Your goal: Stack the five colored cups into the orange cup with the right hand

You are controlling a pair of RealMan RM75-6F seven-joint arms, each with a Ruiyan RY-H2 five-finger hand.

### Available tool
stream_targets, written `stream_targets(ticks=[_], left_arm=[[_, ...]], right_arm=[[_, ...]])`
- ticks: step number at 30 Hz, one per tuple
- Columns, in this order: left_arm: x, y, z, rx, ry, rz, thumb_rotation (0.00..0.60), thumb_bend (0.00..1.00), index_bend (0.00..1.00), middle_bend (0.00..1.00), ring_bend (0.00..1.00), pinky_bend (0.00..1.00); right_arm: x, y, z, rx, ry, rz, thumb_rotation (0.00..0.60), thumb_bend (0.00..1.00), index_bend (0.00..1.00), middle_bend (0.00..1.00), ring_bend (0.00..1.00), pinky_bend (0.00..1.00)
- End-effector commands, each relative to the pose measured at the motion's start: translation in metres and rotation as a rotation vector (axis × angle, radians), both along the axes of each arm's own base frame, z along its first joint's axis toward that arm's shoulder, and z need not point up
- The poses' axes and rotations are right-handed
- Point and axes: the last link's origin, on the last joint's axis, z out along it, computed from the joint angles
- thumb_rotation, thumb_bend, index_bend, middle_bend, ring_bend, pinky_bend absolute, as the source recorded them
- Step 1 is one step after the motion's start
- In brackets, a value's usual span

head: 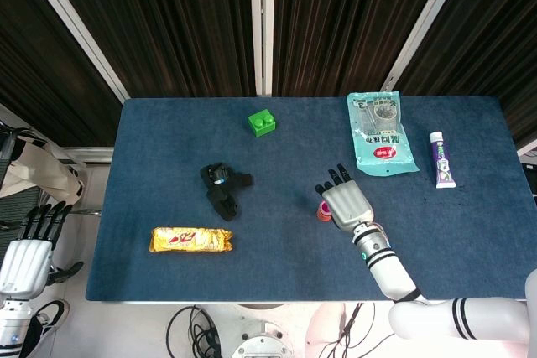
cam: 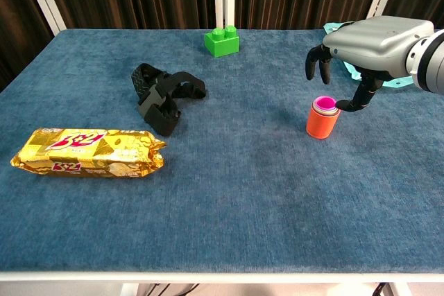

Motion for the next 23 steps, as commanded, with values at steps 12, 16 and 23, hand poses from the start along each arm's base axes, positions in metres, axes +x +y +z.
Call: stream_targets(ticks=[12,16,23], left_arm=[[0.007,0.006,0.003,0.006,0.009,-0.031,0.600,0.03,0.06,0.04,0.00,0.00],[0.012,0.012,0.009,0.035,0.017,-0.042,0.600,0.03,0.06,0.04,0.00,0.00],[0.018,0.021,0.010,0.029,0.046,-0.049,0.600,0.03,0.06,0.04,0.00,0.00]], right_arm=[[-0.079,0.071,0.085,-0.238,-0.089,0.059,0.600,0.15,0.00,0.03,0.00,0.00],[-0.139,0.105,0.103,-0.230,-0.123,0.024,0.600,0.15,0.00,0.00,0.00,0.00],[-0.183,0.140,0.127,-0.388,-0.103,-0.058,0.600,0.14,0.00,0.00,0.00,0.00]])
